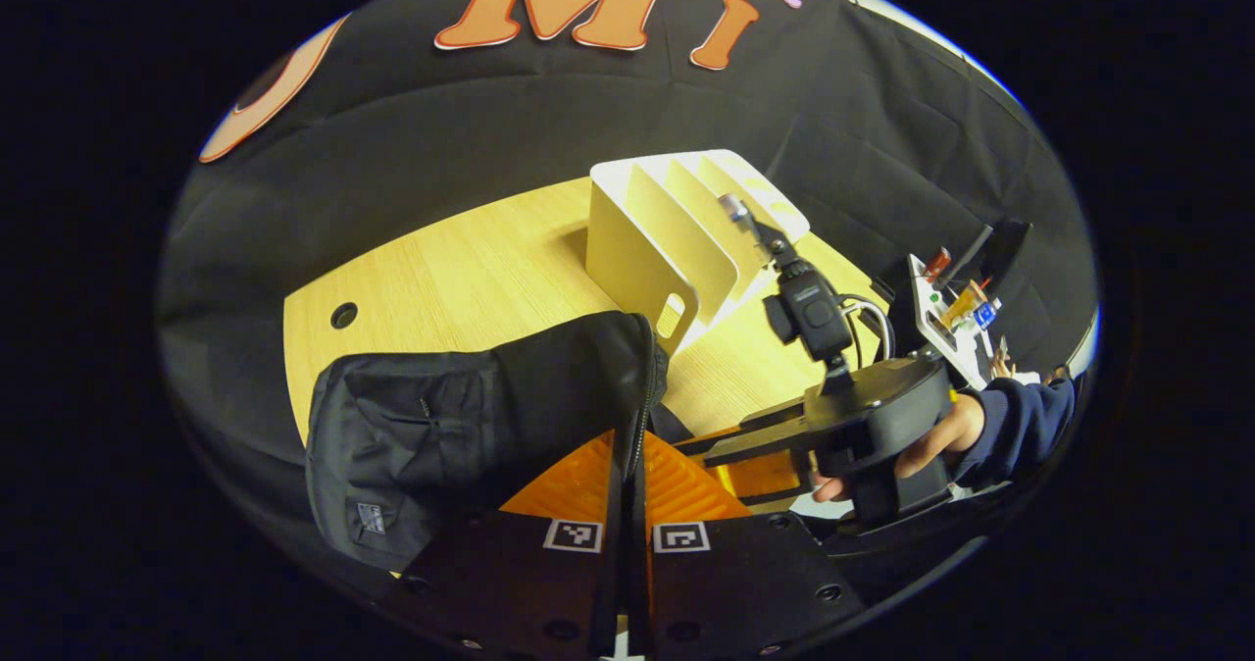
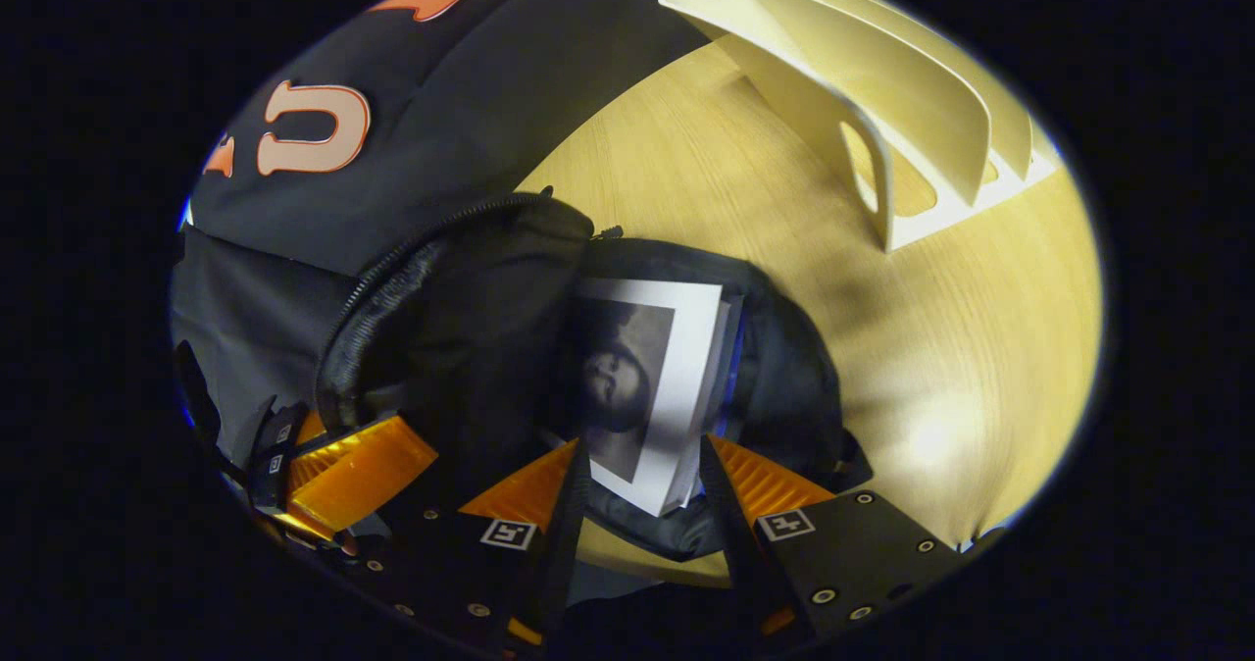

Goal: Open the schoolbag, grab two books from the bookshelf and put them into the schoolbag.

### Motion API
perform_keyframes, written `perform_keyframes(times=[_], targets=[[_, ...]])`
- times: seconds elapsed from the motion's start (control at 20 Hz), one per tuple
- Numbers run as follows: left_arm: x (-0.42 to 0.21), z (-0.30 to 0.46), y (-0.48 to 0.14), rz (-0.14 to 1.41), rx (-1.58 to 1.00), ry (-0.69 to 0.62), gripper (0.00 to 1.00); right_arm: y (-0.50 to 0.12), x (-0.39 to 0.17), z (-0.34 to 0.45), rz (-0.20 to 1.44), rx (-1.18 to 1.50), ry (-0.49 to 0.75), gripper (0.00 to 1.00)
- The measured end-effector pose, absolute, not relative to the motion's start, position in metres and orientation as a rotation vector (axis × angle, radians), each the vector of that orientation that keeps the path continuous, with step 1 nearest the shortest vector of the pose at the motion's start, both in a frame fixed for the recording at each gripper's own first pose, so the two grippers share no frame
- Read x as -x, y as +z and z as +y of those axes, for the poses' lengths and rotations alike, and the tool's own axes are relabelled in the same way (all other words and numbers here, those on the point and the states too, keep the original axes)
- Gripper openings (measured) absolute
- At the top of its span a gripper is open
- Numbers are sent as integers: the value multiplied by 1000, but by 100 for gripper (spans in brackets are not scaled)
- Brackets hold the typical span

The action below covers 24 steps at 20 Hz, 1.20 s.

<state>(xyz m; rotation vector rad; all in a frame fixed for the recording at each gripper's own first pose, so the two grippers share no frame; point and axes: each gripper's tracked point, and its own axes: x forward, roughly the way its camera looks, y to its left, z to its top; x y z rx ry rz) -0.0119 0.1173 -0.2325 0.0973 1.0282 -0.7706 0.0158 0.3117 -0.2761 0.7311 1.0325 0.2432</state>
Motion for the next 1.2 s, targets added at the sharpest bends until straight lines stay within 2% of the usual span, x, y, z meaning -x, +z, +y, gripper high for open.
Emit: perform_keyframes(times=[0.1,0.2,0.35,0.4,0.5,0.6,0.65,0.75,0.8,0.85,0.9,1.2], targets=[[15,111,-236,1034,-98,-739,6,-268,-14,290,1014,-712,240,69],[16,99,-239,1041,-77,-704,13,-263,-12,269,998,-689,245,75],[20,81,-245,1055,-55,-666,30,-257,-8,231,985,-651,237,75],[22,74,-246,1054,-56,-652,31,-255,-7,219,978,-643,237,75],[22,61,-245,1033,-61,-621,45,-246,-7,197,962,-631,245,76],[27,46,-243,1029,-50,-604,63,-236,-6,176,926,-614,245,79],[26,39,-241,1022,-50,-589,79,-230,-8,166,906,-599,241,80],[25,29,-238,1000,-52,-552,90,-218,-6,146,861,-560,240,87],[24,22,-234,986,-49,-537,89,-213,-5,136,841,-541,237,92],[23,14,-230,973,-44,-527,96,-206,-6,127,822,-523,236,94],[23,8,-226,958,-40,-512,97,-201,-7,117,803,-505,226,97],[2,-20,-187,764,-41,-416,98,-154,-18,50,598,-293,141,96]])
